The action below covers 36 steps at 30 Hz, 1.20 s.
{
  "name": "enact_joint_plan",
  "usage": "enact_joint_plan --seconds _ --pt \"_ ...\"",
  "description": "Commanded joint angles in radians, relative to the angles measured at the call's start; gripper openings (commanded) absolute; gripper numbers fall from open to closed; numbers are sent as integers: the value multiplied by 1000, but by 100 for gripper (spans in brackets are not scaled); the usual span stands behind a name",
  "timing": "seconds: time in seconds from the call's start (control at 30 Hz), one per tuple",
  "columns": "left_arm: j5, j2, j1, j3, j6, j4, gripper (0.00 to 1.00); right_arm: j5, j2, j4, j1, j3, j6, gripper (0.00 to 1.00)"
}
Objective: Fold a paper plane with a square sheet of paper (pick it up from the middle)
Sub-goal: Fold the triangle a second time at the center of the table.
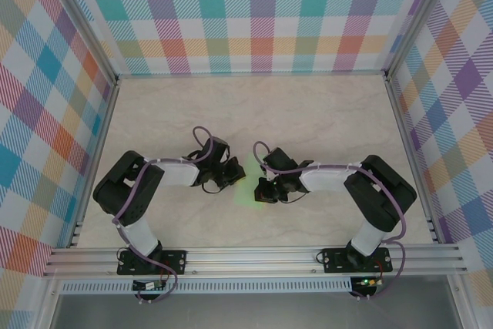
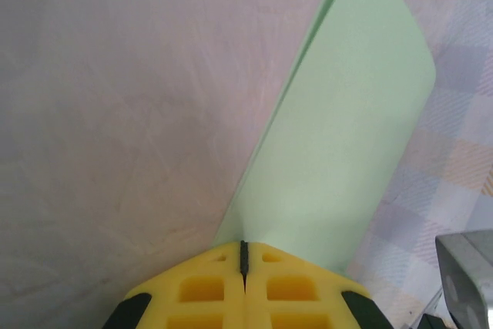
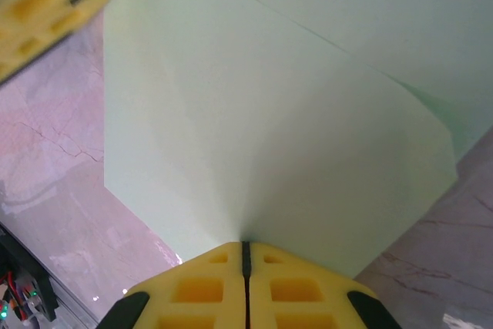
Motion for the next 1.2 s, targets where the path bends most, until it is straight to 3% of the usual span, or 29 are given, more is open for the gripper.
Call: enact_joint_plan --seconds 0.0,0.27,0.57,0.93,1.17 --pt "-57 17 52 22 48 -62 0 -6 55 -165 1 -17 -70 7" --pt "-36 -62 85 21 70 -108 0 -47 70 -182 -14 -6 -147 8" --pt "37 -212 45 -51 22 -55 2 -61 46 -260 -41 39 -247 9" --pt "136 -101 -48 -64 -2 115 1 -64 41 -187 -44 50 -157 11" --pt "108 -31 -50 -72 19 131 1 -56 50 -193 -45 49 -157 11"
